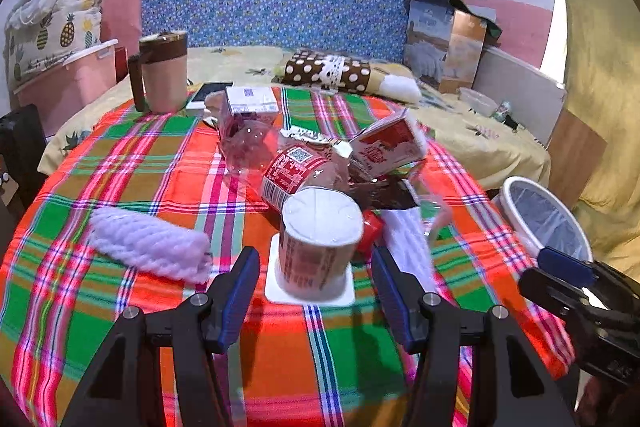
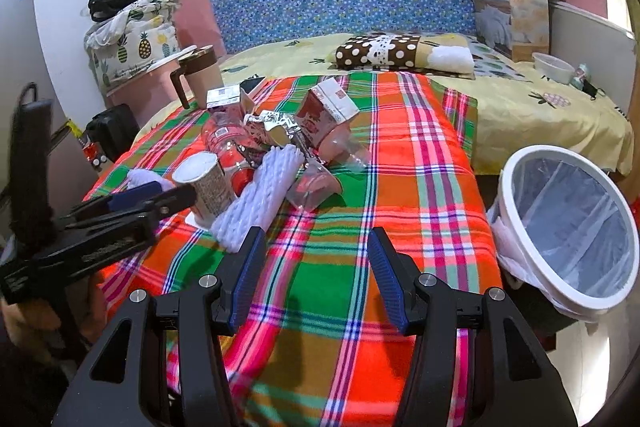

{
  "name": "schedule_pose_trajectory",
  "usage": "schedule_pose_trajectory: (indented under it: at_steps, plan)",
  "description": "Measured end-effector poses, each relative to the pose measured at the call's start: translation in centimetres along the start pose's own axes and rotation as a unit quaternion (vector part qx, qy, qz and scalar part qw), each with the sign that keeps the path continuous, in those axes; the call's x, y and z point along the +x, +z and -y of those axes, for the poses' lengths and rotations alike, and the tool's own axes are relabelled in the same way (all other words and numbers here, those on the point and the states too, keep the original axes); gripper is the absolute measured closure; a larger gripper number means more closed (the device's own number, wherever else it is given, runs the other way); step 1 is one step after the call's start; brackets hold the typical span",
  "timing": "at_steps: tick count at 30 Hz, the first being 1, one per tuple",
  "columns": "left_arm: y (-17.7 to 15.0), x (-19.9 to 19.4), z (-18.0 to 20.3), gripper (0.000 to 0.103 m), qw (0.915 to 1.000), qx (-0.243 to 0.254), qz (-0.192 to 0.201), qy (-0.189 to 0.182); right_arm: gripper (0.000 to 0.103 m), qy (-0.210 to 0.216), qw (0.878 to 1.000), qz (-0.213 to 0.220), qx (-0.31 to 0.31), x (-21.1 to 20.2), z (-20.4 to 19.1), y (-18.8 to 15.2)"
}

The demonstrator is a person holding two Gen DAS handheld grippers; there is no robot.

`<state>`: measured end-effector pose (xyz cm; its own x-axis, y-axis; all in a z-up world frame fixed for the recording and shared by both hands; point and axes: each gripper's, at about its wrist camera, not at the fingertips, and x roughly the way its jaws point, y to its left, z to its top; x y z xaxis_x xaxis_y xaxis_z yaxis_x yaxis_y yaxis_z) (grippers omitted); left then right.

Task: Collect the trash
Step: 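Grasp the white paper cup with the left tool while the right tool grasps a white foam net sleeve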

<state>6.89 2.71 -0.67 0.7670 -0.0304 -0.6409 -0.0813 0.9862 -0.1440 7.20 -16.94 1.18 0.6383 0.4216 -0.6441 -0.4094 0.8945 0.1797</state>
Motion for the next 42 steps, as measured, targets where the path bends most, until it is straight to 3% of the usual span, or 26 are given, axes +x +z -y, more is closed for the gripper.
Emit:
schedule_pose_trajectory:
  at_steps: [3, 4, 5, 19, 24, 29, 42]
  plan:
    - [0.4, 1.4, -0.1, 0.046, 1.0000, 0.005, -0.007, -0.004, 0.048, 0.003, 1.000, -0.005, 0.002, 0.6, 0.0, 0.2]
    - [0.5, 1.6, -0.1, 0.054, 1.0000, 0.006, -0.006, -0.005, 0.048, 0.005, 1.000, -0.007, 0.002, 0.8, -0.1, 0.2]
    - [0.5, 1.7, -0.1, 0.056, 0.9999, 0.008, -0.005, -0.007, 0.048, 0.007, 1.000, -0.009, 0.002, 1.0, -0.2, 0.3]
    - [0.5, -1.4, -2.3, 0.057, 0.9996, -0.007, 0.026, 0.001, 0.049, 0.071, 0.996, -0.051, 0.017, 4.8, -2.6, 1.4]
    - [0.3, -1.7, -2.7, 0.057, 0.9997, -0.011, 0.022, 0.000, 0.063, 0.076, 0.993, -0.083, 0.025, 6.2, -2.9, 1.2]
    - [0.2, -1.9, -2.6, 0.057, 0.9997, -0.009, 0.023, -0.002, 0.086, 0.069, 0.994, -0.084, 0.027, 5.6, -2.6, 1.1]
    - [0.4, -4.0, 0.4, 0.057, 0.9990, 0.012, 0.038, -0.019, 0.090, 0.071, 0.996, -0.047, 0.033, 2.5, -1.2, 1.4]
